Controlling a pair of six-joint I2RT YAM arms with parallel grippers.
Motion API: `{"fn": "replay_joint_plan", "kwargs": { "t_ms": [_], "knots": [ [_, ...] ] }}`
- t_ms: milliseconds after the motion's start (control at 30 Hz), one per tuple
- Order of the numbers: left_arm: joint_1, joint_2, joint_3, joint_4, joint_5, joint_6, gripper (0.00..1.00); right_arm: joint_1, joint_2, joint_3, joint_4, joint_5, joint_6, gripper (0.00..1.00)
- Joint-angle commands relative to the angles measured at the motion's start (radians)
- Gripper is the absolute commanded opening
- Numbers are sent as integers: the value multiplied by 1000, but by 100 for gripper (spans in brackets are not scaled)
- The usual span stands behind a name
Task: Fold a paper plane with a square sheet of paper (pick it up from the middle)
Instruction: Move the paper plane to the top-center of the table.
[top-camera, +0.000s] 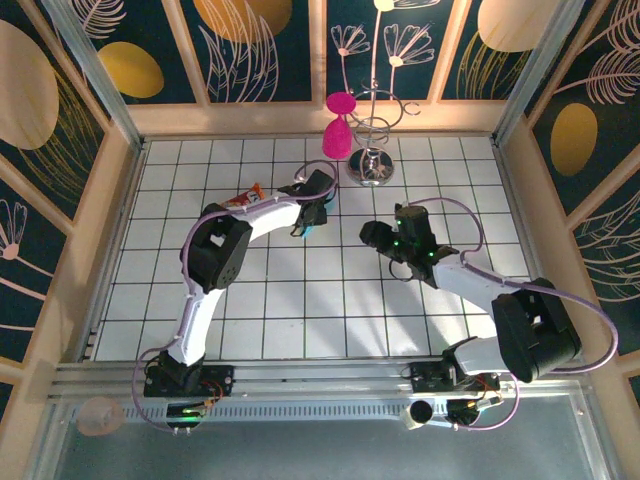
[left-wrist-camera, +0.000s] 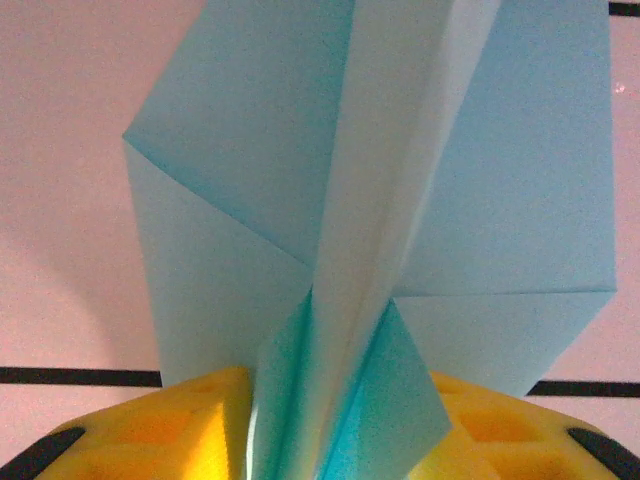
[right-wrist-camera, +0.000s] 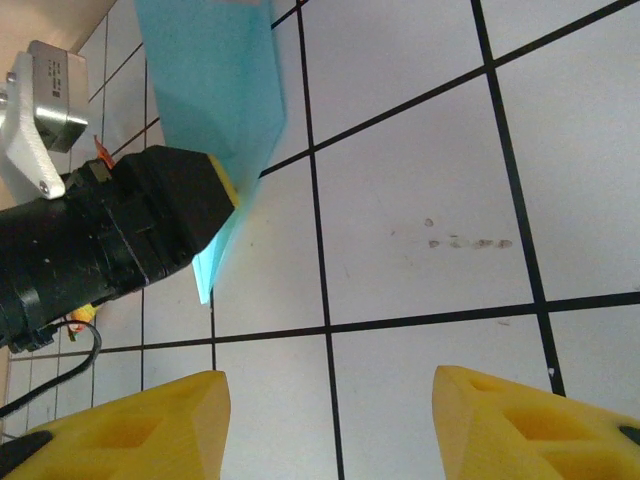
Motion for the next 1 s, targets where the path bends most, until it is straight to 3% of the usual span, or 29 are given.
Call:
{"fn": "replay_joint_plan", "kwargs": {
  "t_ms": [0,367,967],
  "knots": [
    [3,28,33,-48,-21,-26,40,-12,-26,-16,-17,33,-12,56],
    [19,20,4,-47,-102,-159,36,-12,-20,-30,2,14,-6,56],
    [19,-122,-6,9,-12,-161,43,-16,-33,-20,-13,43,-9,56]
  ]
}}
